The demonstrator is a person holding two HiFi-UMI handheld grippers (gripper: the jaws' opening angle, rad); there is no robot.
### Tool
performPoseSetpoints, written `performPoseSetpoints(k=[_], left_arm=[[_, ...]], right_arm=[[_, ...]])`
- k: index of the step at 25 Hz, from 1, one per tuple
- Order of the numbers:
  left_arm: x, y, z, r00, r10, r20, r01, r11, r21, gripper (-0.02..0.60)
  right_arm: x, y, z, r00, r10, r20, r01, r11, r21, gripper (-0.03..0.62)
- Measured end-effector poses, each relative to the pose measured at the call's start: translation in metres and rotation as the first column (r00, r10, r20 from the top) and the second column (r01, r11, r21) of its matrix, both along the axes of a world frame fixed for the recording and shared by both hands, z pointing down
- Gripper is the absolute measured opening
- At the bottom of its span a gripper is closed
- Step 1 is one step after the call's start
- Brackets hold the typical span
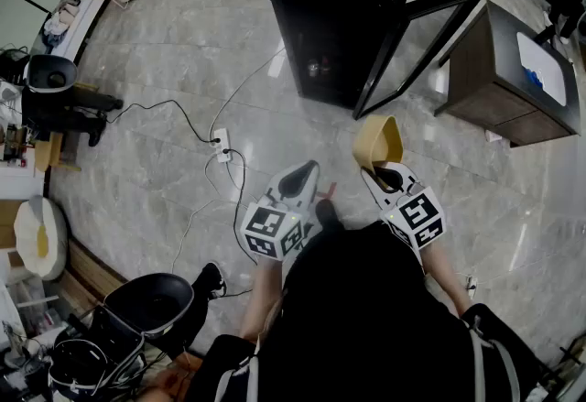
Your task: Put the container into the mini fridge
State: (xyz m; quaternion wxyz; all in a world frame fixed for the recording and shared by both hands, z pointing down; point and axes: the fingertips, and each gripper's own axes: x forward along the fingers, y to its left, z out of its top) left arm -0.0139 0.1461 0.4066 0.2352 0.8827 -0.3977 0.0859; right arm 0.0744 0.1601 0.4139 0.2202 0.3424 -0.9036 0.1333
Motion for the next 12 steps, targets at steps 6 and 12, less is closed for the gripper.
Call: performPoseSetpoints(k=[6,12], left_arm=[[0.007,0.008,-0.001,1.000,-0.014,-0.023,0.014,1.000,-0.005,0.040],[0.003,0.016,0.003,0.999,-0.023,-0.026,0.023,1.000,-0.009,0.040]], right_arm=[[-0.001,0.008,-0.004,1.000,-0.029,-0.002,0.029,1.000,0.009,0.020],[-0.004,0.010,0.001,0.999,-0.036,-0.016,0.036,0.999,0.000,0.020]])
